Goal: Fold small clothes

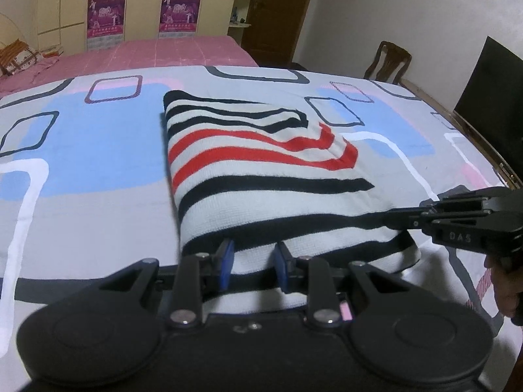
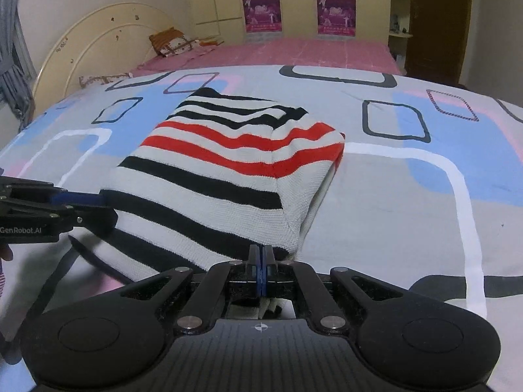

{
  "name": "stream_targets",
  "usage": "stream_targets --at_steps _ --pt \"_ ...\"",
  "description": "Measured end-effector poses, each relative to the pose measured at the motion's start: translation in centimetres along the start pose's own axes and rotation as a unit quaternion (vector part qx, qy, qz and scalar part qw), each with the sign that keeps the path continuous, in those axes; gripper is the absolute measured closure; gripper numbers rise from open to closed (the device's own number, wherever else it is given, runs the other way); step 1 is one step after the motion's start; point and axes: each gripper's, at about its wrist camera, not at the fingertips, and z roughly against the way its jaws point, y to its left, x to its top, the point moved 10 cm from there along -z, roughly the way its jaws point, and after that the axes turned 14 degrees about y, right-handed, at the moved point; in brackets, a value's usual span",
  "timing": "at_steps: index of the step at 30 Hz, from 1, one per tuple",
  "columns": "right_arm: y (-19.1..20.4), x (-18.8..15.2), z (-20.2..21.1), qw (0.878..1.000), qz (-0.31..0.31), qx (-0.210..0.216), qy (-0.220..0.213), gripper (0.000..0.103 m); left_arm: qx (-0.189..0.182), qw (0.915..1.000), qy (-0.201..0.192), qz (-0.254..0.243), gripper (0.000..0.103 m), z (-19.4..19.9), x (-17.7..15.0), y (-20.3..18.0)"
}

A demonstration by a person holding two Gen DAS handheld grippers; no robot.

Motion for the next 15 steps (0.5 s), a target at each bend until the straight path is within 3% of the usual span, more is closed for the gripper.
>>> stream_targets --at_steps 4,6,7,9,10,11,12,13,15 --pt "-0.3 0.4 0.2 1.000 -0.005 0.014 0.004 0.103 -0.002 1.0000 0.009 0.002 0.077 0.0 0.2 -0.3" --pt "-0.7 0.7 0.8 0.999 -0.021 0.026 -0.003 0.103 -0.002 1.0000 0.008 0.004 0.072 0.3 0.3 -0.4" --pt "-0.9 0.9 1.2 0.999 -0.029 0.030 -0.010 0.103 -0.002 1.0000 0.007 0.007 0.064 0.5 0.4 -0.3" --pt "-1.5 1.6 2.1 0.998 -0.043 0.030 -0.025 0.103 0.004 0.9999 -0.004 0.012 0.031 1.1 0.8 -0.2" --pt "-2.0 1.9 2.4 0.998 -0.053 0.027 -0.030 0.081 0.011 0.9998 -0.013 0.014 0.006 1.5 1.2 -0.1" --pt "-2.5 2.2 2.5 0.997 -0.062 0.028 -0.034 0.027 0.016 0.9996 -0.019 0.013 0.001 1.7 1.6 -0.1" --pt "-3.1 2.6 2.8 0.995 -0.076 0.032 -0.048 0.011 0.016 0.9995 -0.020 0.016 0.002 1.7 2.0 0.0" --pt "-3.7 2.8 3.1 0.993 -0.088 0.043 -0.063 0.009 0.012 0.9996 -0.018 0.020 0.002 1.6 2.3 0.3" --pt "-4.7 3.3 2.6 0.990 -0.114 0.074 -0.050 0.010 -0.003 0.9994 -0.014 0.032 0.003 1.1 3.1 0.7"
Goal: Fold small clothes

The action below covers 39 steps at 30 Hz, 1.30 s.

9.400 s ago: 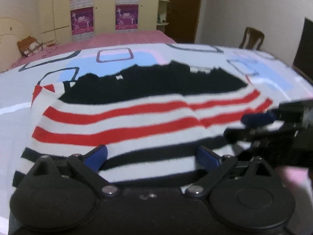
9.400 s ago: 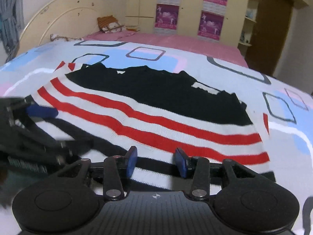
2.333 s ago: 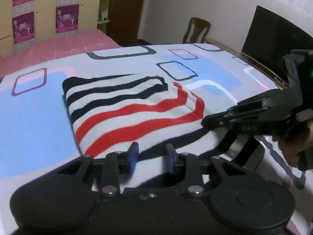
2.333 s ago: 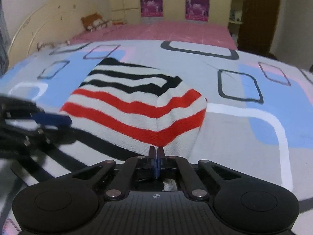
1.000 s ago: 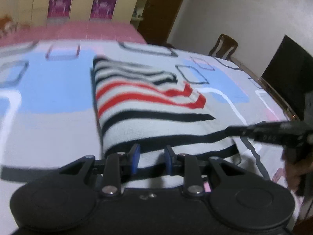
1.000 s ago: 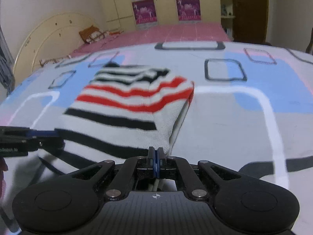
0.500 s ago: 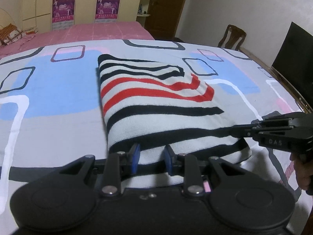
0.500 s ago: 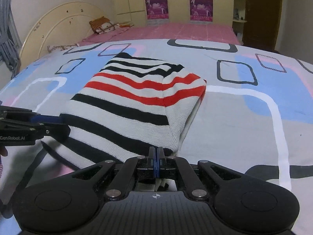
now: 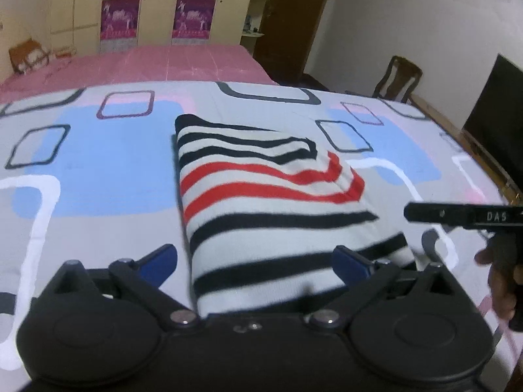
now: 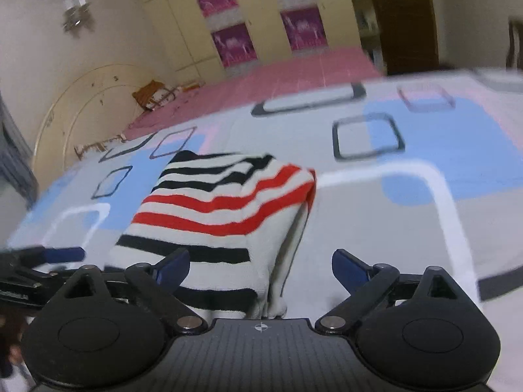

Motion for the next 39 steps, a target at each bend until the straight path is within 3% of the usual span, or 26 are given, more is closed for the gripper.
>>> stream_targets --at_steps 2,5,9,12,14,21,24,26,31,35,39 --pt "-0.8 0.6 -0.6 0.999 -0.025 0.031 0.011 0.020 -0.018 0.9997 0.009 0.013 0.008 -1.0 0.8 0.7" --pt "-2.4 1.4 -2.6 0.993 -0.077 0.076 0.041 0.027 -0.041 0.9976 0.029 0.047 0.013 -2.7 1.7 2.2" --pt "-4.2 1.6 -5.7 0.978 -0.132 0.137 0.090 0.028 -0.052 0.9936 0.055 0.083 0.016 -4.6 1.9 4.0" --pt "-4.7 1.7 -6.9 0.971 -0.148 0.160 0.101 0.034 -0.097 0.9861 0.067 0.117 0.022 -5.5 1.8 4.5" --pt "-4.6 2.1 -7.2 0.969 -0.150 0.166 0.104 0.045 -0.118 0.9818 0.077 0.127 0.025 -6.2 1.7 4.6" --pt "-2.9 3.6 -8.9 0.978 -0.104 0.140 0.113 0.047 -0.123 0.9809 0.093 0.118 0.020 -7.9 2.6 4.0" --pt "-2.0 3.7 -9.3 0.984 -0.081 0.112 0.111 0.052 -0.117 0.9839 0.091 0.100 0.026 -8.1 2.9 3.9" --pt "-1.4 3.4 -9.3 0.989 -0.061 0.087 0.106 0.060 -0.105 0.9877 0.087 0.077 0.036 -7.8 2.9 3.5" --pt "1.0 3.1 -7.7 0.996 -0.023 0.036 0.074 0.069 -0.079 0.9943 0.068 0.021 0.049 -5.5 3.2 2.5" --pt "4.4 2.9 -5.9 0.999 0.020 0.008 0.049 0.070 -0.054 0.9966 0.054 -0.031 0.050 -2.9 3.3 2.0" --pt "8.7 2.7 -5.6 0.998 0.047 -0.002 0.037 0.070 -0.040 0.9971 0.042 -0.049 0.050 0.1 2.9 3.9"
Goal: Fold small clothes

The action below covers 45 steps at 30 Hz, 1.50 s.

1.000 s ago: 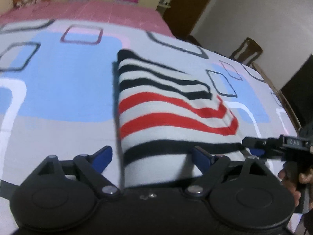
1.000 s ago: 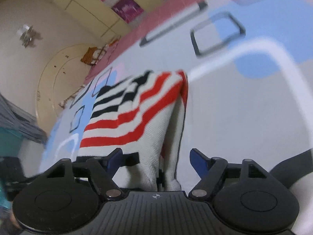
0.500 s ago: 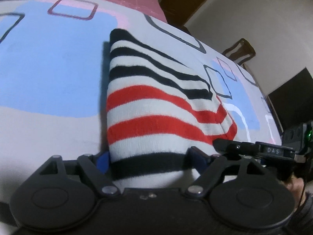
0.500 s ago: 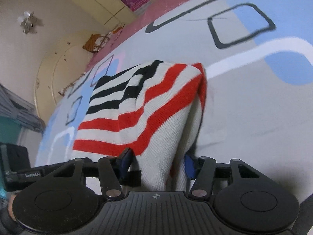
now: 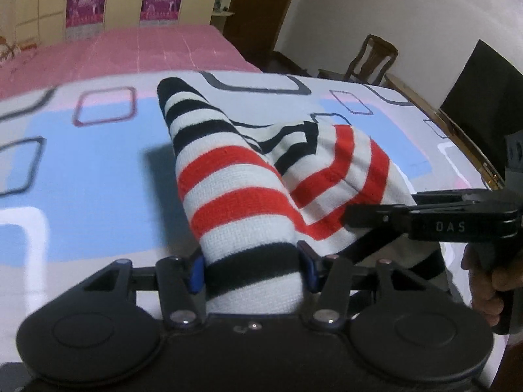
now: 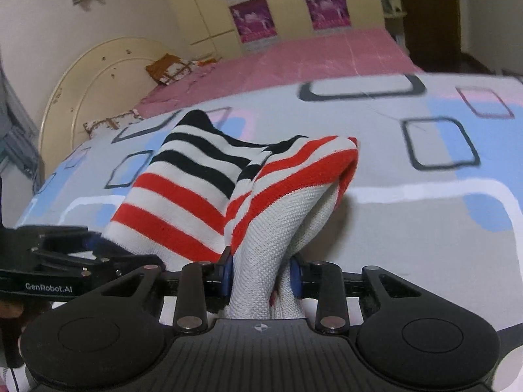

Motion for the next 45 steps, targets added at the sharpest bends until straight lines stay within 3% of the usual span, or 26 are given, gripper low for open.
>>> stream_targets --at_steps 14,20,25,27,29,31,34,36,37,38,41,42,43,44,45 --pt "15.2 -1.4 -5.6 0.998 0.032 0.044 0.020 0.070 0.048 0.9988 0.002 0.013 0.050 8.2 -6.4 11.9" --pt "19.2 -2.1 -8.9 0.997 0.032 0.057 0.037 0.070 0.038 0.9985 0.008 0.038 0.050 9.2 -8.9 16.4" --pt "19.5 -2.6 -11.4 0.997 0.026 0.047 0.055 0.070 0.010 0.9978 0.013 0.064 0.047 7.5 -10.3 19.0" --pt "18.4 -3.1 -12.7 0.997 0.014 0.038 0.067 0.070 -0.003 0.9962 0.007 0.086 0.036 6.4 -11.1 20.4" --pt "17.3 -3.5 -13.4 0.996 -0.008 0.054 0.070 0.068 -0.010 0.9936 -0.013 0.111 0.018 5.3 -11.7 21.4" --pt "17.1 -3.5 -13.5 0.996 -0.013 0.060 0.066 0.067 -0.035 0.9894 -0.030 0.138 0.018 4.9 -12.0 22.0" --pt "17.5 -3.5 -13.4 0.997 -0.003 0.053 0.063 0.066 -0.026 0.9909 -0.028 0.129 0.018 4.9 -11.6 21.7" --pt "17.3 -3.4 -13.0 0.996 -0.008 0.056 0.066 0.060 -0.027 0.9918 -0.020 0.123 0.018 5.3 -11.6 21.9" --pt "17.0 -3.4 -12.4 0.997 -0.013 0.047 0.064 0.047 -0.021 0.9925 -0.021 0.119 0.018 5.9 -11.6 22.0" --pt "16.5 -3.3 -11.6 0.998 -0.015 0.025 0.058 0.038 -0.011 0.9933 -0.030 0.111 0.018 6.9 -11.5 22.2" --pt "16.0 -2.3 -8.9 0.999 -0.004 -0.008 0.032 0.039 0.005 0.9929 -0.068 0.098 0.027 9.5 -10.7 22.9" --pt "16.2 -1.6 -8.1 1.000 0.006 -0.013 0.017 0.046 0.006 0.9925 -0.077 0.095 0.031 9.9 -10.3 23.2" --pt "16.7 -1.0 -7.8 1.000 0.020 -0.012 0.009 0.065 0.008 0.9924 -0.086 0.087 0.043 10.1 -9.6 23.3" --pt "17.4 -0.5 -7.8 0.999 0.033 -0.015 0.009 0.073 0.006 0.9927 -0.091 0.079 0.056 10.0 -9.0 23.3" --pt "18.1 -0.1 -8.3 0.998 0.051 -0.018 0.011 0.074 -0.007 0.9933 -0.094 0.067 0.060 9.8 -8.4 22.9"
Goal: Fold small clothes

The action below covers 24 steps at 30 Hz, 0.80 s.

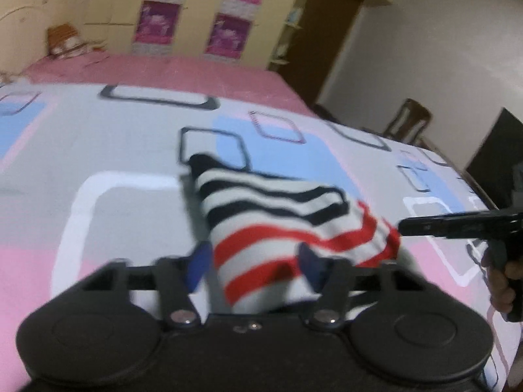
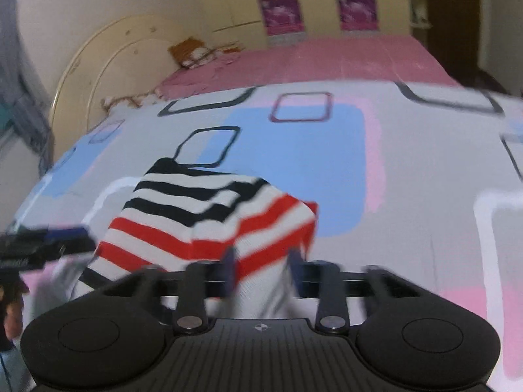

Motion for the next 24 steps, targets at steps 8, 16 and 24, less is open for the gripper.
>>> stream_targets --at_steps 8,16,24 --pt "-0.3 -0.3 -5.2 0.998 0.030 -0.042 0.046 0.079 -0.001 0.9966 0.040 -0.072 0.062 -5.2 -0.2 -2.4" --pt "0.3 -0.4 -2.6 0.999 0.011 -0.036 0.020 0.078 -0.002 0.9974 0.030 -0.066 0.063 -3.0 -0.2 -2.5" --pt "4.5 -5.5 0.7 0.993 0.111 -0.041 0.028 0.079 -0.015 0.9958 0.030 -0.085 0.070 0.7 -4.9 -5.1"
